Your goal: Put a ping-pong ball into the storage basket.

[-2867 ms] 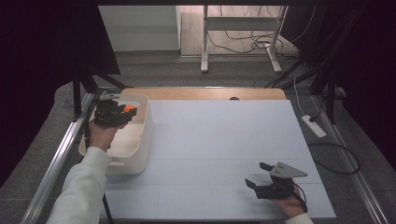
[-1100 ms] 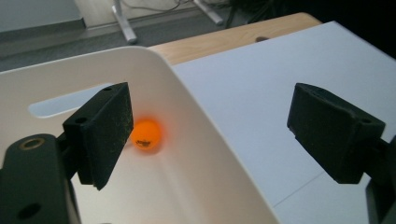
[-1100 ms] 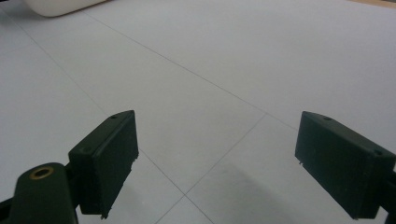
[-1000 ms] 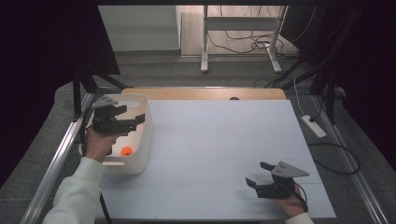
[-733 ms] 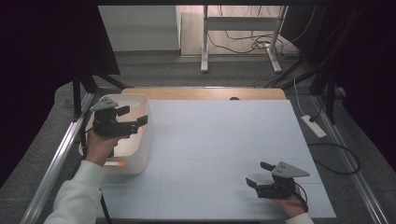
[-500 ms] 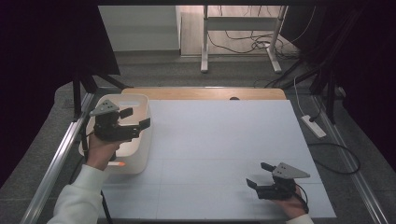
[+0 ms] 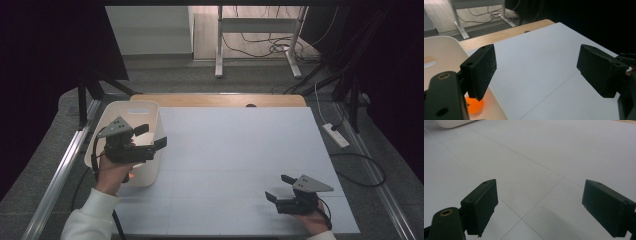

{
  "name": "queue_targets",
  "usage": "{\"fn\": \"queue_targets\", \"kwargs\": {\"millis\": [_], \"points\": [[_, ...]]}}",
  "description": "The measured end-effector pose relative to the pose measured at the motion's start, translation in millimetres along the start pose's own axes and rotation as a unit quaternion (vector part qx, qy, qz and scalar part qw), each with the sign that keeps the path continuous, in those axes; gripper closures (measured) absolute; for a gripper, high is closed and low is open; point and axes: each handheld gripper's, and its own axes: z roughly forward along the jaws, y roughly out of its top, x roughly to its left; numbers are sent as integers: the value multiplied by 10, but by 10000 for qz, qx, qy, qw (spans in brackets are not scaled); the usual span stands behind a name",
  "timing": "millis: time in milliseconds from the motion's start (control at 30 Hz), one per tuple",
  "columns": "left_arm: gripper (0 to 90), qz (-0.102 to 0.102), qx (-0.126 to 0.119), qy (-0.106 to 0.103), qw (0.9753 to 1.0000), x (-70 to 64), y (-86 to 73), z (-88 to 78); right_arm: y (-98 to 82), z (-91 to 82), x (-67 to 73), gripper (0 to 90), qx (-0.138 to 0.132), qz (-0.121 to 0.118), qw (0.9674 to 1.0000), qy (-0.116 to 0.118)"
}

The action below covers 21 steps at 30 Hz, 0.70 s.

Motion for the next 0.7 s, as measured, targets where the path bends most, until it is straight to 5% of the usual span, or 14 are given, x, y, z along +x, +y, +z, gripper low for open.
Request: {"fn": "queue_targets", "kwargs": {"millis": [333,700], "points": [[170,239,-66,-375,9990,-260,-95,-23,3,5,13,129,22,-27,10000,-19],[171,601,86,-635,9961,-590,-397,114,4,9,36,129,26,-41,10000,-15]]}}
